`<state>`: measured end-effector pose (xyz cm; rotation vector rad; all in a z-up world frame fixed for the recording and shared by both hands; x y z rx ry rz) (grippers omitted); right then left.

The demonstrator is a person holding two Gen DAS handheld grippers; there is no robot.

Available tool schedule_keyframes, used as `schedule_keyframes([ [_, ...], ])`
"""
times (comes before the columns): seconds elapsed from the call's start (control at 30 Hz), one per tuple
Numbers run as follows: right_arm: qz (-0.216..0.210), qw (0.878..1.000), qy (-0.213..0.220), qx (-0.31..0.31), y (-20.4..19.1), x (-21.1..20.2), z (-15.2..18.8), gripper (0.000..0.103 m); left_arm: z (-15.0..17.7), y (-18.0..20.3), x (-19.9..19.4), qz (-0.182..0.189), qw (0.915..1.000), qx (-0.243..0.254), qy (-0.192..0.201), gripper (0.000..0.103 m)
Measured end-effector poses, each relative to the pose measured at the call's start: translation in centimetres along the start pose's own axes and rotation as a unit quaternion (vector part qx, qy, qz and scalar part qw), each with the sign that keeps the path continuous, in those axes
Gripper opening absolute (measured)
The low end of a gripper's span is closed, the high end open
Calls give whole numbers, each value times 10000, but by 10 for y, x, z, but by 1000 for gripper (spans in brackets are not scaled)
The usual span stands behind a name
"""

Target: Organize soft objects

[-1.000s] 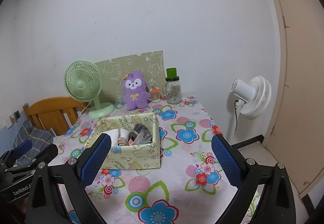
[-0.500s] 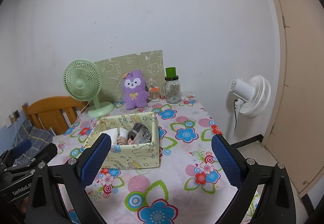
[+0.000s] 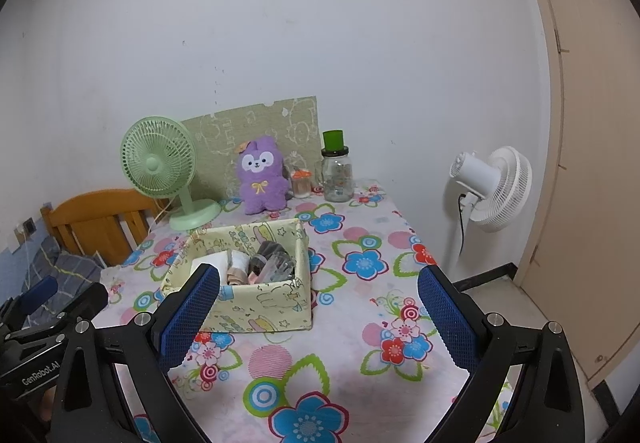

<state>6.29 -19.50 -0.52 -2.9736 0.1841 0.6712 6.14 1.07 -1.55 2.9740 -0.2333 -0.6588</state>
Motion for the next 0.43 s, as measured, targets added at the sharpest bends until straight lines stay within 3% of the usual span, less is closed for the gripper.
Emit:
schedule_keyframes([
  [0.43,-4,10000,-37,-19,-2,3,-1,101,1,-1,1,-7,10000,-9,-10,103],
])
Point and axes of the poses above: each gripper's, at about its wrist camera, not at the fingertips, and x roughly the way its jaws point, y to its right, z to its underside, the point moved 5 cm from there along x, roughly the way its jaws point, and after that the axes turned 7 degrees about z, right-handed, at the moved point
